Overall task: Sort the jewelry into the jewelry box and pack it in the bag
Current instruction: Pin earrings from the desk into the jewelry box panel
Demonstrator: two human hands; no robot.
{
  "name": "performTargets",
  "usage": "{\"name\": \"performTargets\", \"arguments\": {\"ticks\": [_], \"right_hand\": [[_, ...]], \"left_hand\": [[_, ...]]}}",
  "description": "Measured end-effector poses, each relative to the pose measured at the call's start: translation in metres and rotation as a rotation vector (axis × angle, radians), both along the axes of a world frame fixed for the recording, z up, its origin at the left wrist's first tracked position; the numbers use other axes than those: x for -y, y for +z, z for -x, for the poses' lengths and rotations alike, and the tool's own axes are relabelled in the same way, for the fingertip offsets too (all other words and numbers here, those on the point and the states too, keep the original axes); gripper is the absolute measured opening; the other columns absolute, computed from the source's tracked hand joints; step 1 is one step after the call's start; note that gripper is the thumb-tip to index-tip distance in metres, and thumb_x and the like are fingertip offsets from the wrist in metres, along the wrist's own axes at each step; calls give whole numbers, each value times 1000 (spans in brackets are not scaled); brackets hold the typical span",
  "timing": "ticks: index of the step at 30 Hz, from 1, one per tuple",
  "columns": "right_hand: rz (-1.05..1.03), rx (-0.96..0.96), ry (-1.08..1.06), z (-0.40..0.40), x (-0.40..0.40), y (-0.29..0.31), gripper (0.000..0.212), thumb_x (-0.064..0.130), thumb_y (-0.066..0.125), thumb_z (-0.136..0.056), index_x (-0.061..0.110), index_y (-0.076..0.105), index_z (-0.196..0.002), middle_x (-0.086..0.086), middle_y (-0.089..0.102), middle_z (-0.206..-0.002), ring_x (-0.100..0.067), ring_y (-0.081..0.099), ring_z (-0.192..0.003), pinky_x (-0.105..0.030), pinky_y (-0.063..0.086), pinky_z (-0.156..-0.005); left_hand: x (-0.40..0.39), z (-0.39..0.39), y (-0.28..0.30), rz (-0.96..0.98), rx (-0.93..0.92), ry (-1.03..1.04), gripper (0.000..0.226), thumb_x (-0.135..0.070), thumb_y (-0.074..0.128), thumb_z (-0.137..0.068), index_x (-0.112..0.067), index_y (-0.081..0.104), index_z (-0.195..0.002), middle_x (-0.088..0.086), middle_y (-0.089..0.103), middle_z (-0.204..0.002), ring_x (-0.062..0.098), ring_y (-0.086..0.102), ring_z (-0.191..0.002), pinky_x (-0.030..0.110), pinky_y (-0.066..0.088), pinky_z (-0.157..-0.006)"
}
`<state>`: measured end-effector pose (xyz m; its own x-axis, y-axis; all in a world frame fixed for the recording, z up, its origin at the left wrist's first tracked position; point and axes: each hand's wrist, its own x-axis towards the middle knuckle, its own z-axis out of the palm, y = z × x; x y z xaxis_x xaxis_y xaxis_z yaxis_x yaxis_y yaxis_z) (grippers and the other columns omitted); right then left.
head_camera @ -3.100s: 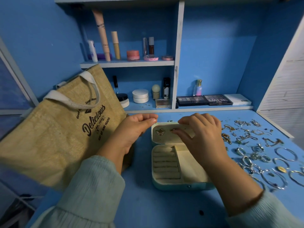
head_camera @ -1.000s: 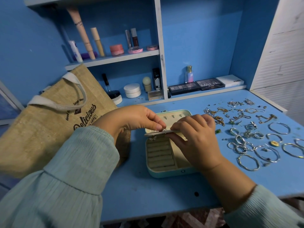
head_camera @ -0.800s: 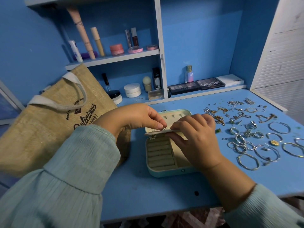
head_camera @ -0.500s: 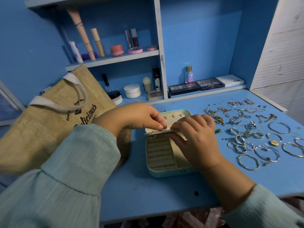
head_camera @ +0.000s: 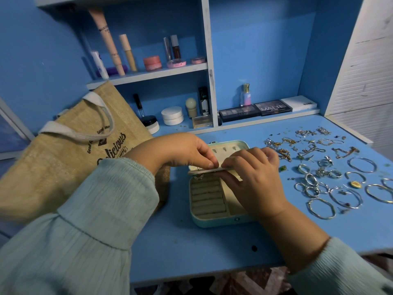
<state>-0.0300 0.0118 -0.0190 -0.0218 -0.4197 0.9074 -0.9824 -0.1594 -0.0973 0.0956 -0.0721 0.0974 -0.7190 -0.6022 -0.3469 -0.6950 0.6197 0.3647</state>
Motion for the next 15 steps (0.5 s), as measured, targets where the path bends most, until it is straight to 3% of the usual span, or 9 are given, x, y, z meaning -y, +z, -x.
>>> {"name": "performTargets", "arguments": {"ticks": [6, 15], "right_hand": [[21, 0, 0, 0, 0, 1, 22, 35, 59, -83, 15, 65, -76, 1, 66, -77, -15, 46, -78, -36, 31, -79], [32, -8, -7, 1, 2, 0, 21, 35, 61, -81, 15, 64, -76, 2, 65, -76, -16, 46, -78, -35, 30, -78]], "left_hand": [[3, -3, 3, -37, -30, -1, 12, -28, 62, -87, -40, 60, -86, -24, 59, -91, -3, 54, -90, 9, 38, -79], [4, 3, 7, 16, 86, -44, 9, -31, 58, -90, -39, 59, -85, -27, 55, -86, -6, 51, -82, 17, 37, -79]]}}
